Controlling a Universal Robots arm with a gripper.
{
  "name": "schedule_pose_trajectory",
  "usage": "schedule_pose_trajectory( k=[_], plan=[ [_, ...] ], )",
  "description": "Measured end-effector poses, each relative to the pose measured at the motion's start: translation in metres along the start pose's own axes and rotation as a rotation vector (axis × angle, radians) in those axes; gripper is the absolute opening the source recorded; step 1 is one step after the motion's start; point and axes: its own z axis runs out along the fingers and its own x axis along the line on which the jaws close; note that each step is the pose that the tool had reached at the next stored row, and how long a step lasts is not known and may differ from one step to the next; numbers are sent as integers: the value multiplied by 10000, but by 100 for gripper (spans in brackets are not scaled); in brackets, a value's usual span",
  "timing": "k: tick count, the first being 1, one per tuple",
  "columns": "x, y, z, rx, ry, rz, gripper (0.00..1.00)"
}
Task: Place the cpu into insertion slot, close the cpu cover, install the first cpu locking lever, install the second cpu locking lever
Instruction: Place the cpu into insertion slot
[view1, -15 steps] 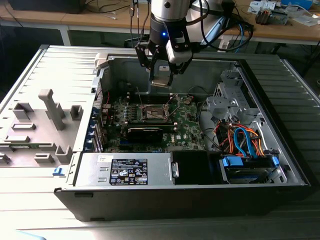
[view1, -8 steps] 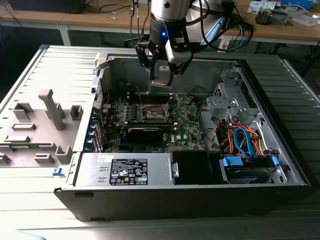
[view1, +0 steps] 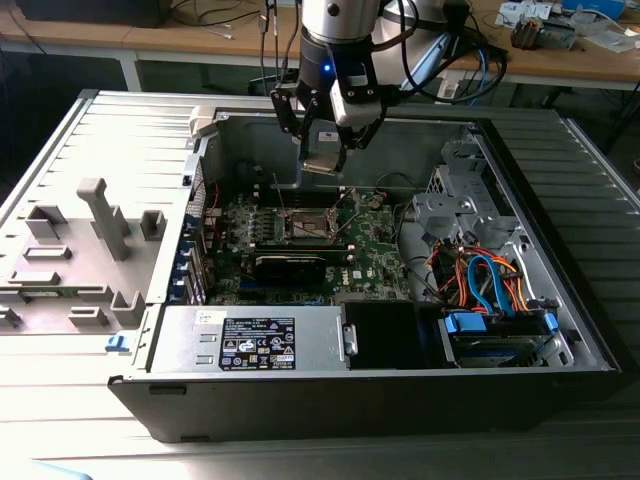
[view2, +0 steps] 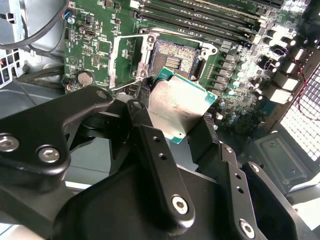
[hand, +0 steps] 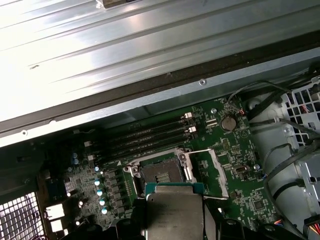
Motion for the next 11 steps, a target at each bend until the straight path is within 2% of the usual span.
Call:
schedule_pose_trajectory(
  k=[11],
  plan=[
    [0,0,1,-2,-4,95,55]
  ],
)
